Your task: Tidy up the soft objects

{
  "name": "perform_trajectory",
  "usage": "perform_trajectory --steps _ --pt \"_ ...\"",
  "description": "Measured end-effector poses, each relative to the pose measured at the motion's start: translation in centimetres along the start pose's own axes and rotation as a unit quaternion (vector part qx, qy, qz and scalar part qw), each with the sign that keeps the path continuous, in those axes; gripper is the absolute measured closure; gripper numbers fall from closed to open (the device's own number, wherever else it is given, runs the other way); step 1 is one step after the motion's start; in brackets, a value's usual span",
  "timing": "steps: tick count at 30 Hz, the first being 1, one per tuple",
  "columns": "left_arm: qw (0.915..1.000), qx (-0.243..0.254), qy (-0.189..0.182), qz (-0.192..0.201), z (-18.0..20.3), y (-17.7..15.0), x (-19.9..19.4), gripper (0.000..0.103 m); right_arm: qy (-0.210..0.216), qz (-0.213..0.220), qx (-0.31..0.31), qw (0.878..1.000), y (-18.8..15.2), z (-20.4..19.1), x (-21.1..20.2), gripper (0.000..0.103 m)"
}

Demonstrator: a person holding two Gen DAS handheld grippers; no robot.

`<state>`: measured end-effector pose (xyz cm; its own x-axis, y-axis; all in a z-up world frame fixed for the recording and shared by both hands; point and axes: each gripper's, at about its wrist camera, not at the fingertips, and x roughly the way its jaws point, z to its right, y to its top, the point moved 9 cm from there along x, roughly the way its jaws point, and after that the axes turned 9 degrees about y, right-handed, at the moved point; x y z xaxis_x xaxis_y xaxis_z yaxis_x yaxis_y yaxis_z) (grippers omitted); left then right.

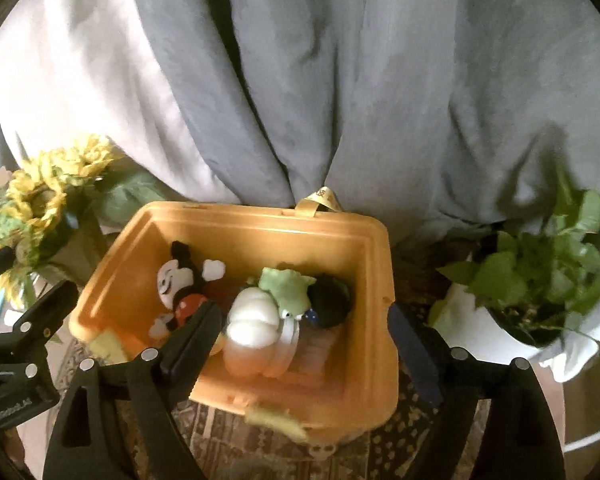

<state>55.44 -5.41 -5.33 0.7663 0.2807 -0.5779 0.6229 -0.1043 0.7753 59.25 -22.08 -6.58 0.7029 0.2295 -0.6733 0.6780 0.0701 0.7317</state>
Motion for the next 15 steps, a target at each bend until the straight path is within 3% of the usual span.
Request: perform_trajectory --steps 4,15 --pt "0.9997 -0.017 0.007 0.014 -1.9 -0.9 -2.3 0.0 -0.008 0.024 -0.004 1.0 -0.7 -1.3 -2.8 0.016" --pt "0.9974 -0.019 -0.028 0.063 -5.1 -4.6 -9.3 0.0 -0.03 0.098 0.027 0.994 -4.7 -4.7 -11.5 0.012"
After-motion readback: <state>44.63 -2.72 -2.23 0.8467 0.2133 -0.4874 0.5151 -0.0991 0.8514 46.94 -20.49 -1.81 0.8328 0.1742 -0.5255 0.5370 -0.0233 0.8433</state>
